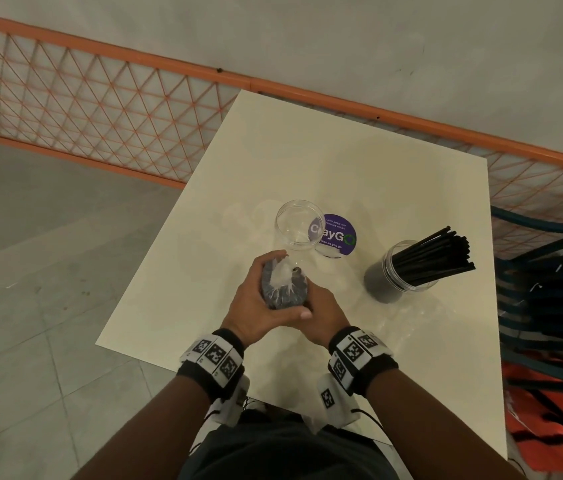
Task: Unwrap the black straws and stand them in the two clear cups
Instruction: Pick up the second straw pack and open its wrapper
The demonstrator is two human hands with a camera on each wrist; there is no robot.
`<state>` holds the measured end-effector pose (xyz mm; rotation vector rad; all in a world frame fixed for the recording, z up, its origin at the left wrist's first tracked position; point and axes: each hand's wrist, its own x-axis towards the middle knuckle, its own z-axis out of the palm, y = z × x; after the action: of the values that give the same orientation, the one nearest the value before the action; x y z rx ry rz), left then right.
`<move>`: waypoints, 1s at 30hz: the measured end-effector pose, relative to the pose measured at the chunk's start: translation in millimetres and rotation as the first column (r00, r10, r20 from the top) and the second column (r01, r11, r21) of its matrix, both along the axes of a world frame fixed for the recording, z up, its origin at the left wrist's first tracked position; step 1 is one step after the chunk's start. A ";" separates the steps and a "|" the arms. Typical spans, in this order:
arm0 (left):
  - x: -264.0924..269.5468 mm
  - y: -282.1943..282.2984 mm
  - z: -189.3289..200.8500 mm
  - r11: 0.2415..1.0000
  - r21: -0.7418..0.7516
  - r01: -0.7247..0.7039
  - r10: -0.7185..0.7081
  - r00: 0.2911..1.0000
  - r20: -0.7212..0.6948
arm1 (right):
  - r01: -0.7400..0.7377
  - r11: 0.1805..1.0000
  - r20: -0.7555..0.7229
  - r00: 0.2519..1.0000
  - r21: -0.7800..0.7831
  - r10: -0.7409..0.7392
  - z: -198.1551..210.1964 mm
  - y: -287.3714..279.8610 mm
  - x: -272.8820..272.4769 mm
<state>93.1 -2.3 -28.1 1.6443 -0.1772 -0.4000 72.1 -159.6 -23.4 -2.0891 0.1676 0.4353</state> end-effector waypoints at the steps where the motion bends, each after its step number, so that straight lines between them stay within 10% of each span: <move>1: -0.6 -3.8 -1.6 1.000 0.010 -0.017 0.017 1.000 -0.002 | 0.000 1.000 -0.020 1.000 -0.005 0.000 -3.2 -0.3 -0.8; 6: -1.4 -6.3 -11.3 0.983 0.186 0.006 -0.002 1.000 -0.026 | -0.117 0.986 -0.051 0.992 -0.123 0.111 -7.7 -6.6 2.0; 16: 0.5 -3.4 -20.4 0.959 0.281 0.034 -0.037 0.999 0.007 | 0.003 0.949 0.056 0.998 0.315 -0.022 9.5 -11.7 -5.6; 24: 8.5 -1.5 -14.4 0.837 0.526 0.153 -0.250 0.961 0.120 | 0.060 0.998 0.058 0.997 -0.002 -0.059 0.7 5.0 -1.2; 30: 8.3 17.2 -10.1 0.965 0.023 0.260 -0.260 0.965 -0.023 | 0.058 0.997 0.072 0.996 -0.041 -0.055 -7.2 8.6 2.0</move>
<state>101.4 14.9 -38.2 1.6461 -0.3767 -0.6205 74.1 -151.0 -30.6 -2.1338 0.1951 0.3252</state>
